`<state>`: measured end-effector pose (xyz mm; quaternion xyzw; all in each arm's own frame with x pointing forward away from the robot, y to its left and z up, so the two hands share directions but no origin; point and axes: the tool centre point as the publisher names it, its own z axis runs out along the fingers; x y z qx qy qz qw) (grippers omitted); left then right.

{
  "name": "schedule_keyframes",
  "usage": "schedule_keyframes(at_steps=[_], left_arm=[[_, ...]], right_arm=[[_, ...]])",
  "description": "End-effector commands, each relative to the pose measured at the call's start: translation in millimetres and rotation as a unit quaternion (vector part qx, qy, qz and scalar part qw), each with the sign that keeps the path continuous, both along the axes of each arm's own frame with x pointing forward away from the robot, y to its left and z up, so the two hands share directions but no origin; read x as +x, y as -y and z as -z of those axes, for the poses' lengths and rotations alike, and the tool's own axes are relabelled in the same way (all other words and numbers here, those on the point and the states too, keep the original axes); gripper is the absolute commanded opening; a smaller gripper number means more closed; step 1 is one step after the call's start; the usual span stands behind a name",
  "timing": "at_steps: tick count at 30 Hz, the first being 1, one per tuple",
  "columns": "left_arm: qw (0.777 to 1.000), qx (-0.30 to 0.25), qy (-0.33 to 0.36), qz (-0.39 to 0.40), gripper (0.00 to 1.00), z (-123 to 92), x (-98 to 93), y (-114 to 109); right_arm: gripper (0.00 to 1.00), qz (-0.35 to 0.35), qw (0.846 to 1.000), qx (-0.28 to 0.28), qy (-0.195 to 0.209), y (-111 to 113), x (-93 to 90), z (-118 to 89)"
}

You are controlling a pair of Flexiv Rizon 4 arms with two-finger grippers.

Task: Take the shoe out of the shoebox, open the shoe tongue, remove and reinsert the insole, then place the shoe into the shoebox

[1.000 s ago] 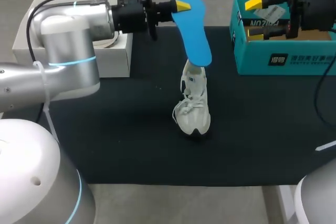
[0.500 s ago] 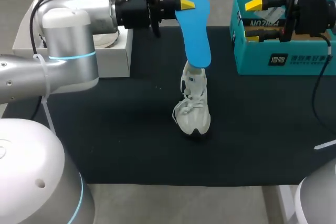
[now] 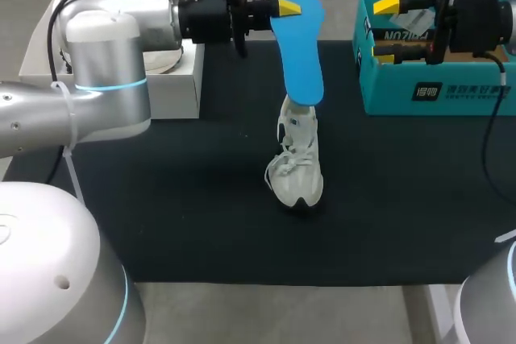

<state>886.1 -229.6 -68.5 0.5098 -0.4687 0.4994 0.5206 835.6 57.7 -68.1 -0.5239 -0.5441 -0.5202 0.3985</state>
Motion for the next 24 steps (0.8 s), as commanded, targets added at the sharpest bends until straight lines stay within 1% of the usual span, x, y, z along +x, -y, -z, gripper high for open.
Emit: schedule_keyframes(at_steps=[1,13,14,15,16,17,18,22,24], left_arm=[[1.000,0.001,0.000,0.000,0.00,-0.4,-0.2,-0.2],[1.000,0.001,0.000,0.000,0.00,-0.4,-0.2,-0.2],[1.000,-0.005,0.030,-0.005,0.00,-2.7,-0.3,2.4],[0.998,-0.022,0.062,-0.014,0.00,-6.5,-0.7,3.6],[0.996,-0.039,0.074,-0.027,0.00,-9.7,0.6,3.4],[0.993,-0.059,0.101,-0.030,0.00,-12.9,1.1,2.2],[0.989,-0.063,0.126,-0.037,0.00,-14.6,1.6,1.0],[0.976,-0.071,0.204,-0.027,0.00,-15.1,1.5,-1.9],[0.967,-0.041,0.250,-0.022,0.00,-13.3,1.3,-1.1]], right_arm=[[1.00,0.001,1.000,-0.001,0.000,-0.6,0.2,0.6],[1.00,0.001,1.000,-0.001,0.000,-0.6,0.2,0.6],[1.00,0.001,1.000,-0.001,0.000,-0.6,0.2,0.6],[1.00,0.001,1.000,-0.001,0.000,-0.6,0.2,0.6],[1.00,0.001,1.000,-0.001,0.000,-0.6,0.2,0.6],[1.00,0.001,1.000,-0.001,0.000,-0.6,0.2,0.6],[1.00,0.001,1.000,-0.001,0.000,-0.6,0.2,0.6],[1.00,0.001,1.000,-0.001,0.000,-0.6,0.2,0.6],[1.00,0.001,1.000,-0.001,0.000,-0.6,0.2,0.6]])
